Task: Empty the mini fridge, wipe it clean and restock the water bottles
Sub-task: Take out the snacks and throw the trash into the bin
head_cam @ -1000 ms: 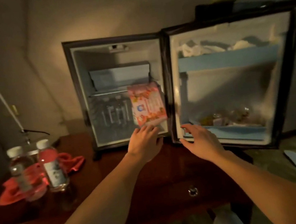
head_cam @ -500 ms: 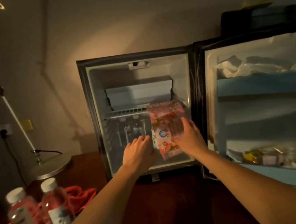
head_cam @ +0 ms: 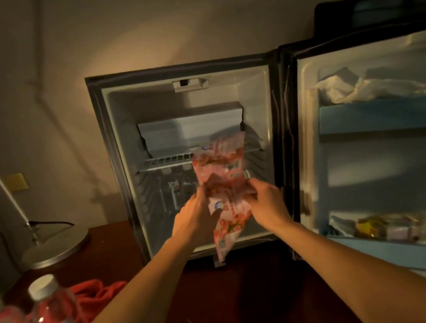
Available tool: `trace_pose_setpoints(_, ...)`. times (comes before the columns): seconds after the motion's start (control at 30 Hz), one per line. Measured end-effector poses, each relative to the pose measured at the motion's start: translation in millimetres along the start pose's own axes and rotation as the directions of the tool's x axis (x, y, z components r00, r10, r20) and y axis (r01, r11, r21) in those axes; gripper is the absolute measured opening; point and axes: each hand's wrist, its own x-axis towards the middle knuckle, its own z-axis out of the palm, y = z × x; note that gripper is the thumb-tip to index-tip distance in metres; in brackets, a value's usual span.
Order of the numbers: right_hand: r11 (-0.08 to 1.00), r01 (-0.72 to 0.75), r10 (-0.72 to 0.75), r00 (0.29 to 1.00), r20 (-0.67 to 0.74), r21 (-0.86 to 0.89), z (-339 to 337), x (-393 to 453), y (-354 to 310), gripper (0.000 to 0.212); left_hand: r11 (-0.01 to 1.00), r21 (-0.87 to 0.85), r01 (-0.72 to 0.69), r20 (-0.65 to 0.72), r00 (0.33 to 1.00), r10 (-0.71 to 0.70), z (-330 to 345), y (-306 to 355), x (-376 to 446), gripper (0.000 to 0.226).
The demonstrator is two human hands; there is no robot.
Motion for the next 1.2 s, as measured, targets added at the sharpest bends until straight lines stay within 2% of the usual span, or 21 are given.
trace_pose_setpoints(0.07,0.997,0.059,-0.058,0.998,0.018,-0.043,-5.1,-11.5,0.2,0.016,0.999,-0.052,-0.007,0.001,1.000,0.007,-3.5,-2.0,-6.5,0.062)
trace_pose_setpoints(0.2,0.982,0.152,-0.147,0.988,0.048,-0.114,-22.7,-42.8,-2.8,0.014,0.994,-0.054,-0.093,-0.032,0.995,0.091,-15.4,4.3,-28.3,0.090)
trace_pose_setpoints(0.27,0.958,0.243,-0.245,0.970,0.011,-0.152,-33.4,-63.1,-2.2,0.009,0.981,-0.078,-0.179,-0.016,0.984,0.178,-16.1,15.0,-40.3,0.088)
trace_pose_setpoints(0.3,0.940,0.280,-0.289,0.957,-0.020,-0.193,-39.2,-73.2,-1.3,0.008,0.966,-0.138,-0.218,-0.013,0.976,0.218,-13.6,20.7,-45.0,0.079)
trace_pose_setpoints(0.4,0.896,0.353,-0.384,0.920,-0.072,-0.270,-63.1,-103.8,-1.5,0.017,0.902,-0.367,-0.228,0.069,0.960,0.271,-7.0,46.1,-61.1,0.034)
trace_pose_setpoints(0.5,0.847,0.469,-0.492,0.869,-0.039,-0.249,-93.6,-133.4,0.7,0.028,0.833,-0.421,-0.359,0.099,0.894,0.436,1.4,82.5,-78.0,0.007)
trace_pose_setpoints(0.53,0.860,0.466,-0.478,0.878,-0.012,-0.207,-105.5,-143.3,2.1,0.030,0.822,-0.419,-0.386,0.110,0.877,0.468,4.7,96.9,-83.6,0.010)
trace_pose_setpoints(0.6,0.890,0.421,-0.422,0.906,0.029,-0.177,-127.3,-161.2,8.1,0.018,0.811,-0.415,-0.413,0.163,0.843,0.513,15.2,123.8,-90.9,0.009)
trace_pose_setpoints(0.77,0.926,0.246,-0.274,0.960,-0.062,-0.288,-193.4,-194.7,46.6,0.012,0.770,-0.484,-0.416,0.281,0.759,0.587,38.7,189.2,-105.9,0.013)
trace_pose_setpoints(0.83,0.929,0.192,-0.232,0.968,-0.094,-0.317,-220.7,-212.3,66.2,0.013,0.785,-0.494,-0.373,0.287,0.783,0.552,44.7,209.6,-107.7,0.027)
trace_pose_setpoints(0.9,0.925,0.143,-0.195,0.974,-0.115,-0.352,-244.0,-230.4,86.5,0.015,0.799,-0.456,-0.392,0.237,0.812,0.534,52.9,228.4,-105.2,0.031)
trace_pose_setpoints(0.97,0.916,0.079,-0.142,0.981,-0.134,-0.392,-262.3,-243.3,104.8,0.018,0.805,-0.346,-0.481,0.129,0.826,0.549,63.0,249.6,-100.6,0.031)
trace_pose_setpoints(1.07,0.910,-0.008,-0.071,0.982,-0.173,-0.414,-280.4,-251.2,124.6,0.023,0.806,-0.127,-0.578,0.017,0.811,0.585,77.5,281.4,-92.5,0.047)
trace_pose_setpoints(1.2,0.927,-0.093,0.013,0.976,-0.217,-0.363,-292.3,-251.0,136.7,0.033,0.733,0.080,-0.676,0.052,0.737,0.674,94.1,310.4,-73.9,0.069)
